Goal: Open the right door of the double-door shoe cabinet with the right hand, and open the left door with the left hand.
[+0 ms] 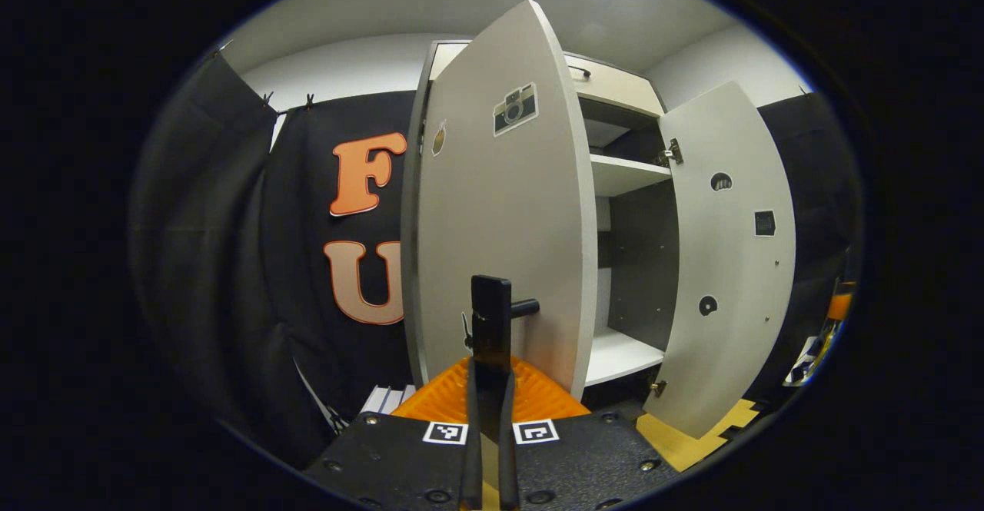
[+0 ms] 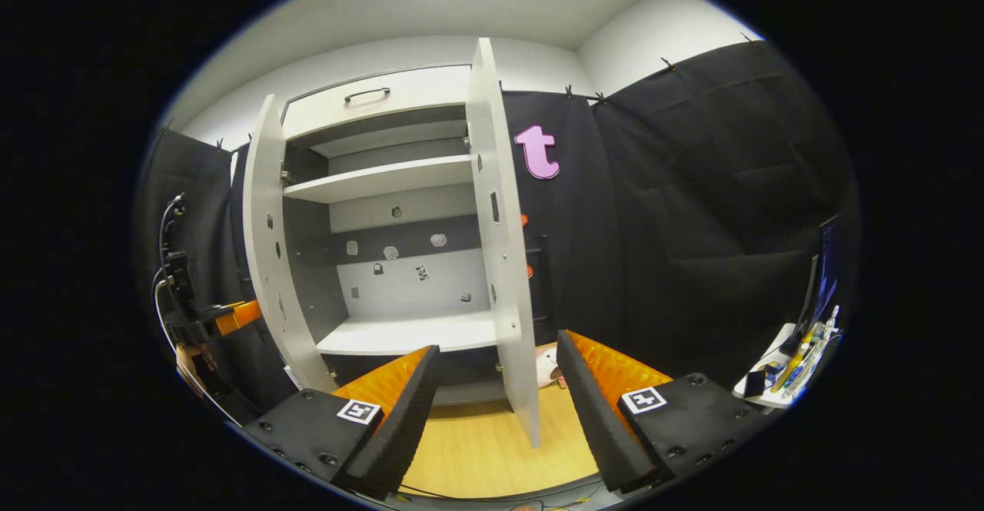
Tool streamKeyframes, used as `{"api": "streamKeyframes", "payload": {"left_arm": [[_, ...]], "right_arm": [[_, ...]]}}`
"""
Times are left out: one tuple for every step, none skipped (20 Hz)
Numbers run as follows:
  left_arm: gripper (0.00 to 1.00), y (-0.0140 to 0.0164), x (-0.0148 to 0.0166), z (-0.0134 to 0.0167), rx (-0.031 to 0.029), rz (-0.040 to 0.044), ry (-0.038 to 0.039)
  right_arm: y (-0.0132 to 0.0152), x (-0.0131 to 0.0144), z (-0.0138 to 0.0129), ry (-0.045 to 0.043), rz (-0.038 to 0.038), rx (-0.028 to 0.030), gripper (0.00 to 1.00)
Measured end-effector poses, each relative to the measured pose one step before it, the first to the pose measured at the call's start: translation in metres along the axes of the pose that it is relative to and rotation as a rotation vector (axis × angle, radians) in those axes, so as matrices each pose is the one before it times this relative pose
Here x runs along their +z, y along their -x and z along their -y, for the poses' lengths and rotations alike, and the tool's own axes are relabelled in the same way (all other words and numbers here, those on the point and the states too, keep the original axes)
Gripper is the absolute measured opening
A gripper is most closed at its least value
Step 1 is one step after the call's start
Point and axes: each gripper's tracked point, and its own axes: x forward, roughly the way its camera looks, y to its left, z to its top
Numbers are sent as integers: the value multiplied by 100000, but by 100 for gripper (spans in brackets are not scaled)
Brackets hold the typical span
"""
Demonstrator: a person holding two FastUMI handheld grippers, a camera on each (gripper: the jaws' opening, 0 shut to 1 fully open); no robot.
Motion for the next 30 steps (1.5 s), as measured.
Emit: {"api": "streamKeyframes", "payload": {"left_arm": [[7,106,19,-386,678,14,-491],[6,-6,80,-240,291,182,336],[6,40,-67,-51,543,-79,523],[6,85,1,-187,683,-206,-156],[6,113,-19,-356,828,-65,-565],[6,103,-15,-532,1433,35,-213],[4,31,-13,-595,1882,22,370],[4,54,-6,-526,2266,74,442],[2,-22,-49,-518,1937,-138,-439],[2,111,-134,-429,1291,-561,-745],[2,263,-75,-429,734,-161,-584],[1,218,-79,-291,388,-129,46],[1,152,-130,-129,352,-59,709],[1,181,-154,-189,442,-319,680],[1,216,-203,-316,711,-565,174],[1,283,-178,-375,1087,-678,-132],[1,227,-297,121,-1220,-1100,970],[1,389,-250,350,-917,-1442,2330],[0,636,-17,176,-248,-861,685],[0,221,-29,-34,134,-126,-109],[0,436,58,-169,258,-82,-890],[0,228,247,-59,337,400,-1268],[0,161,99,-11,259,101,-1078],[0,277,24,180,-11,-349,107],[0,374,-82,440,-860,-517,1130],[0,438,25,648,-1160,1,1412],[0,134,209,528,-243,215,738],[0,152,218,82,542,486,-174],[0,193,180,-150,1293,568,-719],[0,327,226,-228,1472,864,-391]], "right_arm": [[3,-13,-428,-415,-26,860,98],[78,-38,-308,-267,-8,748,98],[131,-32,-213,-160,-12,501,98],[78,31,-130,19,-27,340,98],[-67,1,-43,278,-53,185,98],[165,-78,85,480,-90,48,99],[28,-32,-42,648,-130,-61,99],[21,-24,6,391,-1,-101,99],[-66,60,97,204,111,-92,99],[70,16,45,-9,65,77,99],[-102,10,-113,-167,-29,145,98],[-65,-64,-81,-125,-94,299,98],[-187,-9,-153,5,-107,361,99],[-153,-24,-207,201,-237,478,99],[-313,-137,-271,226,-236,498,99],[-184,-98,-199,280,-200,497,98],[-132,-166,-144,254,-138,304,98],[-100,-142,-103,157,-140,139,98],[-131,-178,-86,229,-234,185,98],[-122,-65,45,324,-266,-61,98],[6,-37,54,399,-120,-94,98],[-145,-42,13,585,-86,-343,99],[-156,-12,28,581,26,-552,99],[-105,39,219,560,78,-604,99],[-245,-39,289,444,-7,-500,99],[-194,14,240,329,-16,-340,99],[0,52,298,373,-60,-198,99],[-60,0,239,574,-22,-166,99],[-81,142,-76,681,70,-308,99],[-34,122,89,685,347,-355,89]]}}
